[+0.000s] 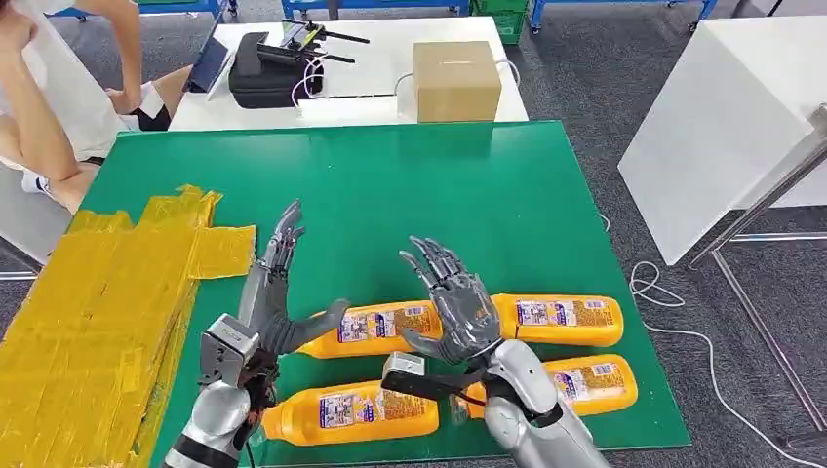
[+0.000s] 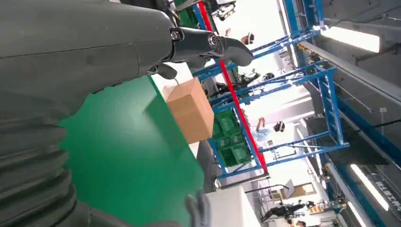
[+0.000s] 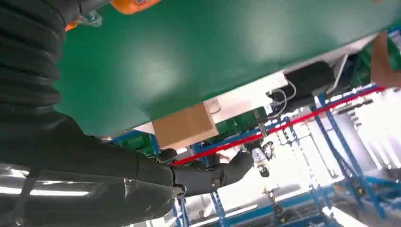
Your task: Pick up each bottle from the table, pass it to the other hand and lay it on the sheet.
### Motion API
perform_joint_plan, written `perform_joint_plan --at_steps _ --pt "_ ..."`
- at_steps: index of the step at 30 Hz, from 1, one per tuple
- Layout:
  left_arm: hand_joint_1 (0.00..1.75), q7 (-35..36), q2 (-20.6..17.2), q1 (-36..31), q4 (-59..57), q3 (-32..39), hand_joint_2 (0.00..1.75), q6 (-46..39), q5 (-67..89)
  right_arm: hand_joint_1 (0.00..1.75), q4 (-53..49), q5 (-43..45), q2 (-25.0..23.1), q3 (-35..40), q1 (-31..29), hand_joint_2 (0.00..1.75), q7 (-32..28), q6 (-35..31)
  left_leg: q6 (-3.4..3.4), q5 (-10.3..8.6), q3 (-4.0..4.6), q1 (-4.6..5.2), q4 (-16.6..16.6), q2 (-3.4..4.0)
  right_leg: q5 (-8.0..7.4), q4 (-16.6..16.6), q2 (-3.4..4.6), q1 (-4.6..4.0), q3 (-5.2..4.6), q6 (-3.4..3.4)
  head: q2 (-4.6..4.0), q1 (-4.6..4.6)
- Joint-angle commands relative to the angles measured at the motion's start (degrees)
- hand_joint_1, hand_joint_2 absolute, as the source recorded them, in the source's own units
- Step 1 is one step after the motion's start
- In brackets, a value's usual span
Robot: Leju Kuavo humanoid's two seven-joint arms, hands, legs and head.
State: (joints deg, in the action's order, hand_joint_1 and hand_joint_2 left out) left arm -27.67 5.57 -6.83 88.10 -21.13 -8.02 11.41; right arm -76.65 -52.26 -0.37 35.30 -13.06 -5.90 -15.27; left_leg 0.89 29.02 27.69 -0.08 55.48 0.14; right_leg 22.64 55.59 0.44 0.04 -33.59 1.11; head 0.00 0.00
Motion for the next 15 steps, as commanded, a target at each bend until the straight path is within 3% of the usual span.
perform_joint_plan --at_steps 1,15 --pt "0.0 0.4 0.66 -5.31 -6.1 -2.9 1.75 1.19 -1.23 0.0 17.45 1.66 -2.44 5.72 -10.63 1.75 0.06 4.65 -0.03 0.0 -0.11 -0.01 -0.04 0.04 -0.02 -0.05 0.03 -0.01 0.09 0.02 0.0 0.02" --pt "0.0 0.05 1.52 -8.41 -9.26 -3.71 1.75 1.59 -3.03 0.0 31.39 3.92 -6.35 9.46 -19.01 1.75 0.12 10.18 -0.04 -0.01 -0.14 -0.03 -0.03 -0.03 0.0 -0.05 -0.04 -0.03 0.14 0.04 0.0 0.0"
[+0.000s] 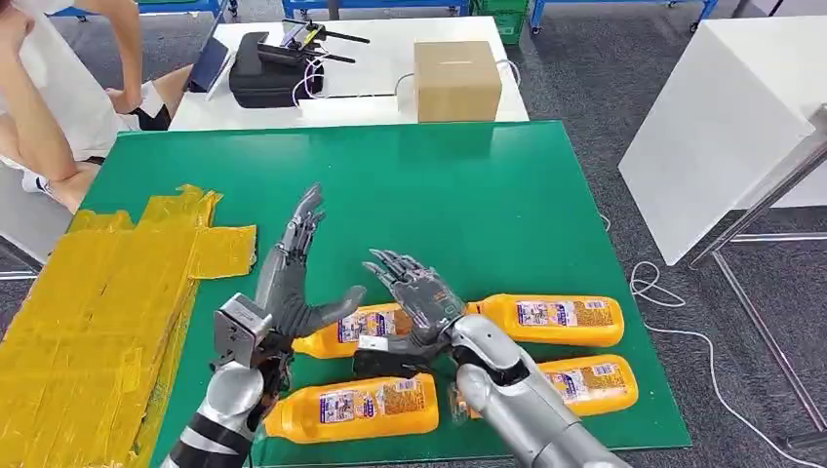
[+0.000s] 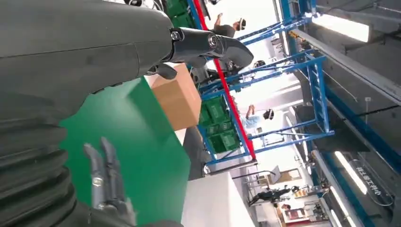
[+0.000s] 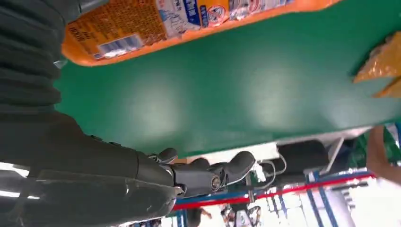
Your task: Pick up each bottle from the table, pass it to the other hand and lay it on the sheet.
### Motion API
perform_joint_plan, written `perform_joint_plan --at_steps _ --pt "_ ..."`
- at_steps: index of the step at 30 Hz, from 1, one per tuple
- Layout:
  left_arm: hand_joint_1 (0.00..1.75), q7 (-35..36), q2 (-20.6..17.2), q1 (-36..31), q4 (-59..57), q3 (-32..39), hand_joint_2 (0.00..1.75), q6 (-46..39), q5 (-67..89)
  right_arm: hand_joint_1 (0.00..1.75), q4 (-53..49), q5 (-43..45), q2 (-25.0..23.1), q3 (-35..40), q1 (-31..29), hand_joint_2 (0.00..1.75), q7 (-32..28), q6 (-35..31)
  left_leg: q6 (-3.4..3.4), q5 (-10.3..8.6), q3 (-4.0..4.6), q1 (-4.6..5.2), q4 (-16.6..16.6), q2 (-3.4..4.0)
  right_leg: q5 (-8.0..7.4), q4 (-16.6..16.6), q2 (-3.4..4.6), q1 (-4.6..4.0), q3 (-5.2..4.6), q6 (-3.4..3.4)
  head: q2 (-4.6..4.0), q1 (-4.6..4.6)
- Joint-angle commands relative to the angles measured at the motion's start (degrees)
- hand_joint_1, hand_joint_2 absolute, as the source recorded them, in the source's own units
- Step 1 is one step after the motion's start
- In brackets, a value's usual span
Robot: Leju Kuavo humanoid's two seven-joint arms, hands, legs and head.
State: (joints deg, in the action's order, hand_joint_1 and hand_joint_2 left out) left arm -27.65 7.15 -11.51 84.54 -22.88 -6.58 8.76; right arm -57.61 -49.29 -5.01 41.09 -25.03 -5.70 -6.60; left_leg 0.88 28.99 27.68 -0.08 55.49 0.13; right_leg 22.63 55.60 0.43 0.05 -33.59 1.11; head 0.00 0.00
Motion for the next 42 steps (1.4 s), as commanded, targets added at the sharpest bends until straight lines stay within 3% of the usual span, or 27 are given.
perform_joint_plan --at_steps 1,17,38,39,40,42 --pt "0.0 0.03 -0.06 -3.74 -5.7 -1.96 1.75 0.15 -0.39 0.0 12.36 0.95 -1.72 3.67 -7.05 1.75 -0.08 1.5 -0.04 0.03 -0.17 -0.06 -0.05 -0.03 0.01 -0.1 -0.05 -0.06 0.2 0.03 0.0 0.02" --pt "0.0 -0.13 0.29 -5.76 -9.07 -2.97 1.75 -0.22 -1.54 0.0 25.45 2.52 -3.01 11.79 -12.66 1.75 -0.73 9.75 -0.03 0.02 -0.1 -0.05 -0.01 -0.09 0.02 -0.06 -0.11 -0.05 0.12 0.03 0.0 0.0" --pt "0.0 -0.26 0.3 -6.33 -9.24 -3.9 1.75 0.07 -2.63 0.0 32.53 2.0 -4.33 13.96 -14.62 1.75 3.34 10.74 -0.03 -0.01 -0.18 -0.03 -0.02 -0.13 0.01 -0.08 -0.15 -0.04 0.21 0.02 0.0 0.02" --pt "0.0 -0.28 0.29 -6.31 -9.11 -3.92 1.75 0.06 -2.67 0.56 32.72 2.1 -4.42 13.76 -14.48 1.75 3.65 10.31 -0.02 -0.02 -0.17 0.0 -0.02 -0.11 0.01 -0.04 -0.12 -0.01 0.17 0.02 0.0 0.02" --pt "0.0 -0.28 0.28 -6.3 -9.02 -3.97 1.75 0.06 -2.69 1.36 32.98 2.13 -4.54 13.69 -14.34 1.75 3.79 10.08 -0.04 -0.01 -0.22 -0.05 -0.03 -0.15 0.01 -0.09 -0.17 -0.06 0.25 0.03 0.0 0.0" --pt "0.0 -0.26 0.28 -6.27 -9.2 -4.0 1.75 0.04 -2.85 1.5 33.32 2.2 -4.64 13.25 -14.17 1.75 4.22 9.1 -0.06 -0.01 -0.29 -0.11 -0.07 -0.21 -0.01 -0.19 -0.23 -0.11 0.36 0.03 0.0 0.0"
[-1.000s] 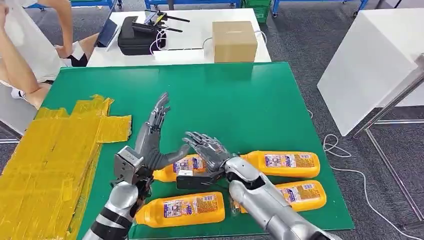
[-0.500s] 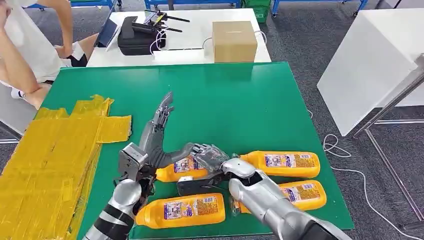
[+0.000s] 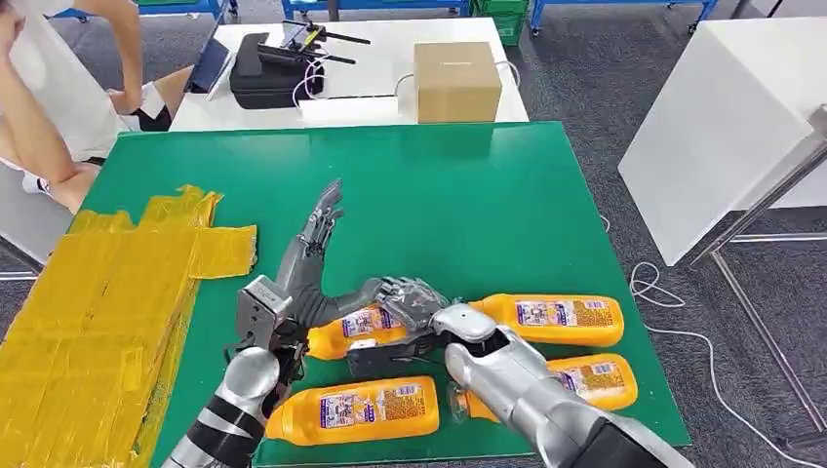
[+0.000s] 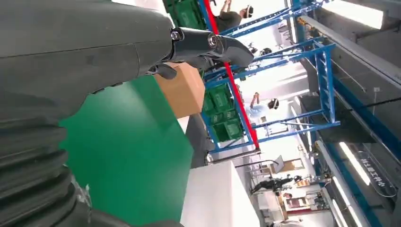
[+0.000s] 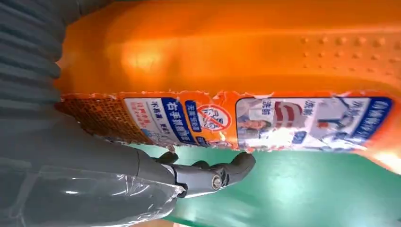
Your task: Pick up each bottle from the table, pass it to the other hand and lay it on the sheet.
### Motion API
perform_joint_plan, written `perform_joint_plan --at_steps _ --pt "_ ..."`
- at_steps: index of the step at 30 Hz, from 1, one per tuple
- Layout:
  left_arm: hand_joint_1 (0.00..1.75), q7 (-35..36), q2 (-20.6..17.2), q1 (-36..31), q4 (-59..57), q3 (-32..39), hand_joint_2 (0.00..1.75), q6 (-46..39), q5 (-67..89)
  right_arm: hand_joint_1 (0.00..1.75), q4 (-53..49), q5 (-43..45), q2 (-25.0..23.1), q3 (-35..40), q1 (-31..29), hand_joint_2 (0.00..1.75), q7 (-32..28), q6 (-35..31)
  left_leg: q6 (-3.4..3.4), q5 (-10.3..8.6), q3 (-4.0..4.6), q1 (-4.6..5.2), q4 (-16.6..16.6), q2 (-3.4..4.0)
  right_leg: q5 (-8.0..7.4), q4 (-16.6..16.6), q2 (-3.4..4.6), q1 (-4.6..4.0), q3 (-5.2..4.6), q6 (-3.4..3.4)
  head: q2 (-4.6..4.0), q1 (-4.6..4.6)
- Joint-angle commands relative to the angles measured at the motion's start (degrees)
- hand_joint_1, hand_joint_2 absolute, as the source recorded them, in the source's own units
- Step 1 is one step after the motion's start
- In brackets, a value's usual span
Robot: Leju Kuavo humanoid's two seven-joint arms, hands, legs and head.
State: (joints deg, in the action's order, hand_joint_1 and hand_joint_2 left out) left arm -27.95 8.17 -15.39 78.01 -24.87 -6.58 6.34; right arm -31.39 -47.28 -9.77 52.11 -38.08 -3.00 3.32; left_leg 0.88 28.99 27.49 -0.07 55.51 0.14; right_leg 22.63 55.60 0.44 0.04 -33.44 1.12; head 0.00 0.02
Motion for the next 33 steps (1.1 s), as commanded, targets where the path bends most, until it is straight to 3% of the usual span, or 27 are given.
perform_joint_plan --at_steps 1,8,11,16,19,21,25,33 --pt "0.0 0.07 -0.74 -2.35 -2.85 -1.96 1.75 -0.01 -0.52 1.52 7.28 0.1 0.06 2.08 -1.07 1.75 1.45 -1.27 -0.03 -0.01 -0.11 -0.03 -0.06 -0.16 0.02 -0.08 -0.18 -0.02 0.18 0.02 0.0 -0.02" --pt "0.0 0.05 -0.9 -2.13 -2.87 -1.79 1.75 -0.09 -0.81 1.54 6.66 0.17 0.32 0.85 -0.26 1.75 1.53 -4.35 -0.02 -0.01 -0.21 -0.02 -0.06 -0.13 0.01 -0.08 -0.15 -0.02 0.27 0.02 0.0 -0.02" --pt "0.0 0.05 -0.93 -1.95 -2.72 -1.7 1.75 -0.1 -0.87 1.73 6.42 0.8 0.27 -0.48 0.35 1.75 1.87 -6.72 -0.02 -0.02 -0.21 -0.01 -0.06 -0.16 0.02 -0.07 -0.18 -0.01 0.27 0.01 0.0 -0.02" --pt "0.0 0.12 -1.02 -0.35 0.02 -1.47 1.75 -0.67 -0.58 1.75 2.1 4.63 0.19 -8.39 3.59 1.75 0.02 -19.96 -0.02 -0.01 -0.2 -0.02 -0.06 -0.12 0.02 -0.08 -0.14 -0.02 0.25 0.02 0.0 -0.02" --pt "0.0 0.12 -1.02 -0.35 0.02 -1.47 1.75 -0.67 -0.58 1.75 2.1 4.63 0.19 -8.39 3.59 1.75 0.02 -19.96 -0.03 0.0 -0.14 -0.03 -0.04 -0.11 0.01 -0.06 -0.13 -0.03 0.2 0.02 0.0 0.0" --pt "0.0 0.29 -1.27 0.51 1.19 -1.28 1.75 -1.07 -0.38 1.75 -1.89 5.76 0.38 -13.05 5.57 1.75 -2.03 -28.38 -0.04 0.03 -0.08 -0.03 -0.02 -0.03 0.02 -0.04 -0.07 -0.03 0.15 0.03 0.0 0.0" --pt "0.0 0.16 -1.89 1.61 3.11 -1.38 1.75 -1.22 -0.24 1.75 -12.5 9.78 1.13 -22.03 9.28 1.75 -7.62 -35.71 -0.04 0.03 -0.02 -0.03 -0.02 -0.09 0.04 -0.02 -0.11 -0.02 0.08 0.02 0.0 0.0" --pt "0.0 -0.51 -2.84 2.25 5.77 -1.4 1.75 0.14 -1.03 1.75 -27.19 14.24 1.6 -32.38 14.55 1.75 -12.49 -39.14 -0.02 0.01 0.14 0.01 -0.01 -0.1 0.03 0.0 -0.11 0.02 -0.07 0.02 0.0 -0.02"
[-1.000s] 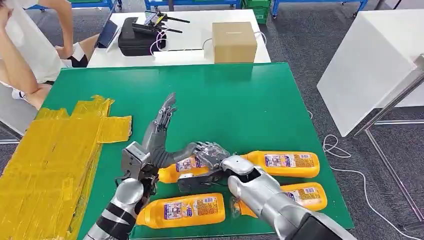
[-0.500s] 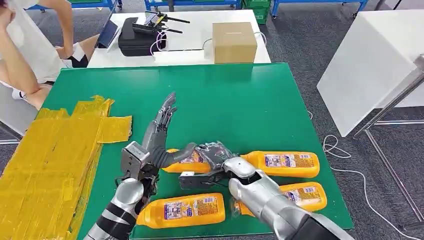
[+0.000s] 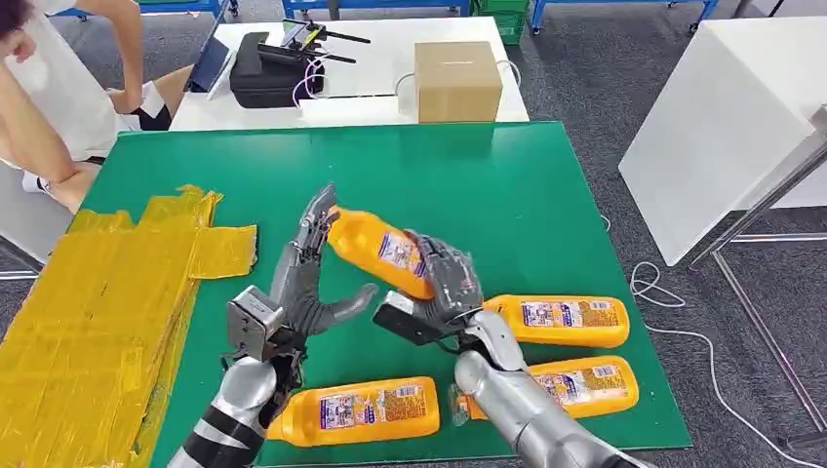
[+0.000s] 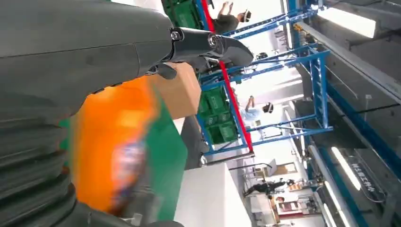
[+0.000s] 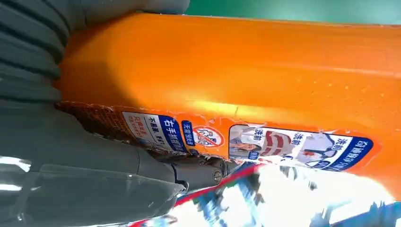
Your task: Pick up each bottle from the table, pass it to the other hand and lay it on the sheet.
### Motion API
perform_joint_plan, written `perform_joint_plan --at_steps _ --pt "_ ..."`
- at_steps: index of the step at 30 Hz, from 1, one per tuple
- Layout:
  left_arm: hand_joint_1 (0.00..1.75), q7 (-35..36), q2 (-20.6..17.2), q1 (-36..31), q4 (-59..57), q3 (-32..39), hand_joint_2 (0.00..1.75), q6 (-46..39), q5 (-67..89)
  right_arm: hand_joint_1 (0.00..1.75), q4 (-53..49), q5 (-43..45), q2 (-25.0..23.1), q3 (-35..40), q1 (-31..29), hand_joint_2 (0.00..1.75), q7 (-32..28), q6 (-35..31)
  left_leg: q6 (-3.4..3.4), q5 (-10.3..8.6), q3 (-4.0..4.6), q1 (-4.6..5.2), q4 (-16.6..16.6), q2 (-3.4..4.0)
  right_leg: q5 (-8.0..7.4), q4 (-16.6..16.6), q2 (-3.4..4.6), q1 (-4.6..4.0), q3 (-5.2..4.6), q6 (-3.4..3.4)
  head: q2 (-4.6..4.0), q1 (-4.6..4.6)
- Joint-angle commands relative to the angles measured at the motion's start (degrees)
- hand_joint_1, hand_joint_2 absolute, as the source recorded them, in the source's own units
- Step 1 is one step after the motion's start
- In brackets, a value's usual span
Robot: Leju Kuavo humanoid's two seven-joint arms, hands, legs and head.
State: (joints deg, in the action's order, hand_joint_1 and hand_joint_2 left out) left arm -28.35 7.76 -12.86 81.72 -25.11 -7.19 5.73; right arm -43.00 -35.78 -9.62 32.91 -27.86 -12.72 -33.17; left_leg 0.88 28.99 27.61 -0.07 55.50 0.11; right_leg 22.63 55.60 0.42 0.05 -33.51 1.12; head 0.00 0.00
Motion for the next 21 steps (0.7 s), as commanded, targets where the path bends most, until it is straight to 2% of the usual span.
perform_joint_plan --at_steps 1,11,15,18,21 --pt "0.0 -0.11 -2.44 -0.23 2.2 -1.13 1.75 0.76 -0.42 1.75 -15.96 2.78 1.58 -13.32 4.56 1.75 -2.8 -2.51 -0.04 0.04 -0.02 -0.05 0.01 -0.11 0.04 -0.02 -0.13 -0.05 0.06 0.02 0.0 0.02" --pt "0.0 -0.11 -2.43 -0.22 2.19 -1.14 1.75 0.76 -0.42 1.73 -15.94 2.8 1.48 -13.28 4.68 1.75 -2.83 -2.51 -0.04 0.02 -0.08 -0.03 -0.04 -0.06 0.02 -0.05 -0.08 -0.03 0.08 0.02 0.0 0.0" --pt "0.0 0.04 -2.45 -0.18 2.47 -1.01 1.75 1.02 -0.43 1.75 -22.31 8.76 0.57 -18.04 7.71 1.75 -6.96 -5.15 -0.02 0.01 -0.02 -0.01 -0.02 -0.08 0.03 -0.02 -0.1 -0.02 0.02 0.02 0.0 0.02" --pt "0.0 0.38 -2.42 0.31 3.06 -0.58 1.75 6.06 -5.4 1.75 -26.76 11.97 0.2 -18.76 10.42 1.75 -8.82 -3.04 -0.02 0.02 -0.01 -0.01 -0.02 -0.12 0.05 -0.02 -0.15 -0.01 0.03 0.02 0.0 0.0" --pt "0.0 4.22 -3.53 -1.51 -0.32 -2.49 1.75 9.35 -5.66 1.71 -29.41 16.76 -0.16 -15.56 12.44 1.75 -10.15 4.05 -0.03 0.04 -0.04 -0.02 -0.04 -0.02 0.03 -0.04 -0.06 -0.02 0.05 0.01 0.0 0.02"
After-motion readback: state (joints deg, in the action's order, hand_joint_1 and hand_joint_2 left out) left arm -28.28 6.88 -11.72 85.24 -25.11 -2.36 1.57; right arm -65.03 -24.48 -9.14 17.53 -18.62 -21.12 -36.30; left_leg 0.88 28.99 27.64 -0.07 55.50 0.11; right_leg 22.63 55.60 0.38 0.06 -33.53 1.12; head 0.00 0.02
